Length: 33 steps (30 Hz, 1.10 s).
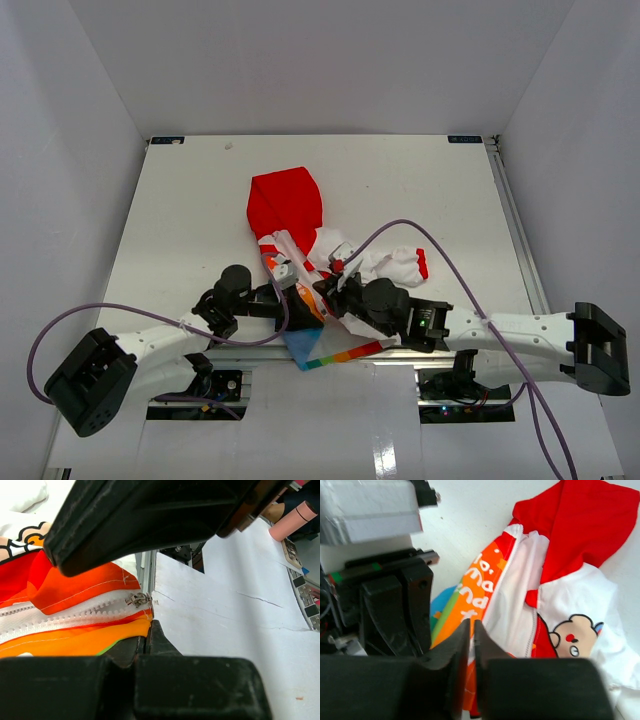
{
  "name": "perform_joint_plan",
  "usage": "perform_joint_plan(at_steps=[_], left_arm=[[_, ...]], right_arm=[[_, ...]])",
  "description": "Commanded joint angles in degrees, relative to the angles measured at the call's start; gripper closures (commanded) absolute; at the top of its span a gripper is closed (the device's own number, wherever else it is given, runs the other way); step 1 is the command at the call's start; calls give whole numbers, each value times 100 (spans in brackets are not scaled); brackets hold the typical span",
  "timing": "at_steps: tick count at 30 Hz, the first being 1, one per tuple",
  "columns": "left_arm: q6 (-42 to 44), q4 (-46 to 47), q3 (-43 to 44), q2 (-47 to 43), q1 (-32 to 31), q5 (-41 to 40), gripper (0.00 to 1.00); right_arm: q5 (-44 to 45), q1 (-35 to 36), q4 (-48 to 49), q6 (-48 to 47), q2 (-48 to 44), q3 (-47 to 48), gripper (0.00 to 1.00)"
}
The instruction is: Zip up the jacket
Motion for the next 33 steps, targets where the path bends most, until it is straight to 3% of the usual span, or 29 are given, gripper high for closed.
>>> perform_joint_plan(at_steps=[1, 7, 11, 20, 30, 33], left_arm=[[-173, 208, 27, -233, -21, 11, 100], [-561, 322, 168, -210, -29, 76, 100], [-844, 350, 223, -235, -28, 99, 100], [-1095, 387, 256, -121, -29, -31, 100], [-1336, 804, 134, 227, -29, 49, 100], [-1514, 1001, 122, 303, -23, 202, 100]], right_arm=[[184, -26, -728, -430, -486, 121, 70], [-30, -16, -949, -1337, -1115, 209, 53], [315, 119, -1301, -1804, -1121, 596, 43], [1750, 880, -1731, -2240, -892, 793, 42], [2159, 1846, -2261, -2098, -1415, 147, 40], [2118, 1921, -1921, -2151, -1671, -229, 40]])
